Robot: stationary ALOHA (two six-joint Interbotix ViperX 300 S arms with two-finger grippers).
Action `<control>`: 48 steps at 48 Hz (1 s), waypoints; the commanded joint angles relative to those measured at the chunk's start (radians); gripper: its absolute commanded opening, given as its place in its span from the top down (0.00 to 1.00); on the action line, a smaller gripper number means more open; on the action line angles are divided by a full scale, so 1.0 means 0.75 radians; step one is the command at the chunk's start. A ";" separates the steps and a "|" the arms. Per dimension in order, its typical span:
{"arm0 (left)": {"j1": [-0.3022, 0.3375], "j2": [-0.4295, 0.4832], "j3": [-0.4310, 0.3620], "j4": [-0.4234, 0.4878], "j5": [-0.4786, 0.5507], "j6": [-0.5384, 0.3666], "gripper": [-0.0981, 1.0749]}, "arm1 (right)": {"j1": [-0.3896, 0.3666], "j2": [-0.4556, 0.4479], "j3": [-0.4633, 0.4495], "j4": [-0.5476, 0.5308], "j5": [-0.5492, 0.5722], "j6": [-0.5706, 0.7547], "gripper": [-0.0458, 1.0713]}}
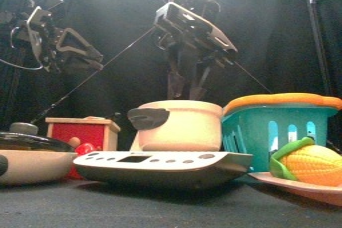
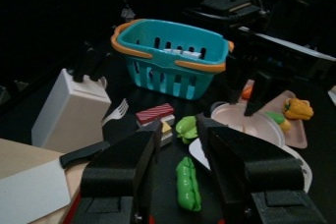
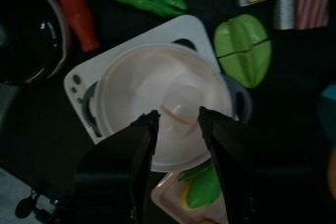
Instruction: Grab egg
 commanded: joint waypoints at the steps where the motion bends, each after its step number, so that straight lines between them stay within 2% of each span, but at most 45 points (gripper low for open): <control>1: -0.002 0.000 -0.014 0.000 -0.004 0.000 0.28 | 0.004 -0.016 -0.012 0.018 -0.041 0.010 0.26; 48: 0.008 0.002 0.002 -0.002 -0.004 0.002 0.28 | 0.004 0.063 0.053 0.033 -0.072 0.010 0.26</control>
